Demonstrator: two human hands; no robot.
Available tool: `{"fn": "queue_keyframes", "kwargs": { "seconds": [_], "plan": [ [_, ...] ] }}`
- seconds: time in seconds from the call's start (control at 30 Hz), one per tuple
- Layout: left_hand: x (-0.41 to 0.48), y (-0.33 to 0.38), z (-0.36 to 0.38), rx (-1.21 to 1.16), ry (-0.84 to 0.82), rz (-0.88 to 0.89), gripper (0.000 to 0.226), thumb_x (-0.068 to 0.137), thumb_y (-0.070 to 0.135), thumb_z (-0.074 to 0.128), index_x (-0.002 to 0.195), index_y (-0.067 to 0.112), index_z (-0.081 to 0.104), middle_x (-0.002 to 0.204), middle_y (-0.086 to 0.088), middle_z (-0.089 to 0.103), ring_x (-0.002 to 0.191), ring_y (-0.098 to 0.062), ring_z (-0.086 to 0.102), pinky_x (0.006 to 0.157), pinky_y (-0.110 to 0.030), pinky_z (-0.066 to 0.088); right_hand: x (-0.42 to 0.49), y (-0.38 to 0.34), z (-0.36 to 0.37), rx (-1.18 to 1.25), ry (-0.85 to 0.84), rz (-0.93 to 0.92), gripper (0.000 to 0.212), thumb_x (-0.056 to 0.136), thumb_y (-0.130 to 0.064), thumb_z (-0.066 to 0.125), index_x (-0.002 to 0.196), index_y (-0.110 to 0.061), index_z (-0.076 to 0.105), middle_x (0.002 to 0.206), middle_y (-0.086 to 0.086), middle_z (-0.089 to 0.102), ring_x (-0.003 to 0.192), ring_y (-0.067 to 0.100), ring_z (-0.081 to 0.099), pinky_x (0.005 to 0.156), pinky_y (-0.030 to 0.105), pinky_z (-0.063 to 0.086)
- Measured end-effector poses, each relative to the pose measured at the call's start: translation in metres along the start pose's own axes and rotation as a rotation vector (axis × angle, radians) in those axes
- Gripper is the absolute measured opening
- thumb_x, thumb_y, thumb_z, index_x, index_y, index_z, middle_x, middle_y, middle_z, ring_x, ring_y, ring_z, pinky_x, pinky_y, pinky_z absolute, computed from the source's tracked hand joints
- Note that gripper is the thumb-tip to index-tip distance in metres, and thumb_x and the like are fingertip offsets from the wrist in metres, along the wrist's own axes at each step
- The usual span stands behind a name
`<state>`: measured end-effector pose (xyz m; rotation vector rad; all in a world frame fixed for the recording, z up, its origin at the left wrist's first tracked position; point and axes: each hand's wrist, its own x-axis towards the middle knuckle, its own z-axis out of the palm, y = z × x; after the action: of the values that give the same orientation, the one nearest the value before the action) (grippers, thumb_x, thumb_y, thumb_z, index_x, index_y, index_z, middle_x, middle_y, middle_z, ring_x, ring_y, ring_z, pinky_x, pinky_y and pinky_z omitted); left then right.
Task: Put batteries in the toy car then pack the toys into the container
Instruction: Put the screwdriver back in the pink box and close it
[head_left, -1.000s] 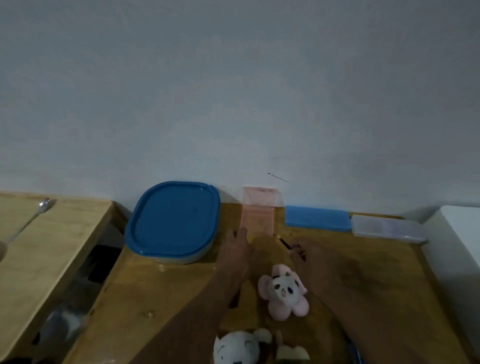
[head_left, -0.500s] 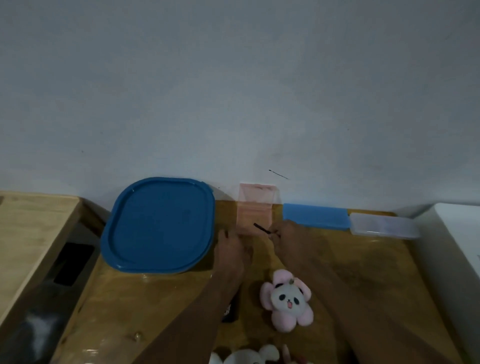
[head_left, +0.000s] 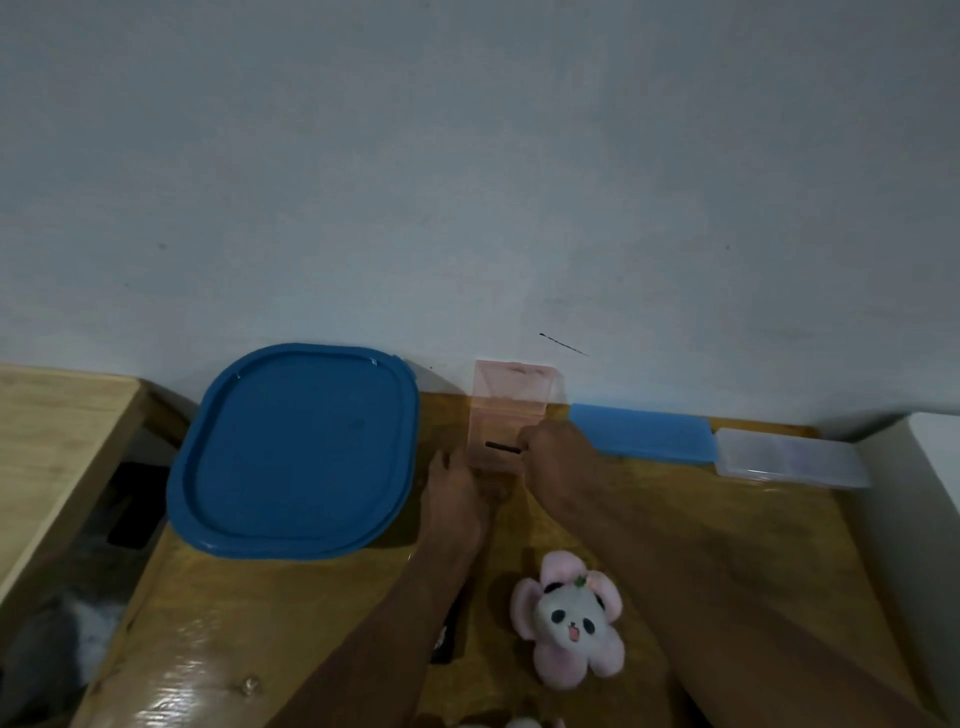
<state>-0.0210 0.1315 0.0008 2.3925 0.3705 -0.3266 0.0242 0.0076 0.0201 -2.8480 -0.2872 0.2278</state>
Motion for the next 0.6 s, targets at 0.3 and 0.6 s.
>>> {"fn": "queue_keyframes", "kwargs": {
  "seconds": [0.3,0.6],
  "plan": [
    [0.018,-0.004,0.011,-0.151,0.057,0.017,0.037,0.095,0.030,0.058,0.129,0.015,0.055,0.135,-0.005,0.055,0.133,-0.028,0.043,0.107,-0.045,0.041,0.025,0.004,0.009,0.019,-0.039,-0.039,0.011,0.087,-0.014,0.063,0.095,-0.013,0.070,0.095,0.007,0.067,0.092,0.024,0.058,0.074,0.033,0.049],
    [0.021,-0.009,0.015,-0.219,0.079,0.045,0.044,0.091,0.032,0.065,0.132,0.017,0.054,0.135,-0.004,0.056,0.132,-0.026,0.042,0.106,-0.037,0.039,0.027,0.014,0.016,0.100,0.044,-0.108,0.015,0.084,-0.007,0.063,0.094,-0.012,0.072,0.094,0.009,0.067,0.091,0.026,0.057,0.067,0.030,0.041]
  ]
}}
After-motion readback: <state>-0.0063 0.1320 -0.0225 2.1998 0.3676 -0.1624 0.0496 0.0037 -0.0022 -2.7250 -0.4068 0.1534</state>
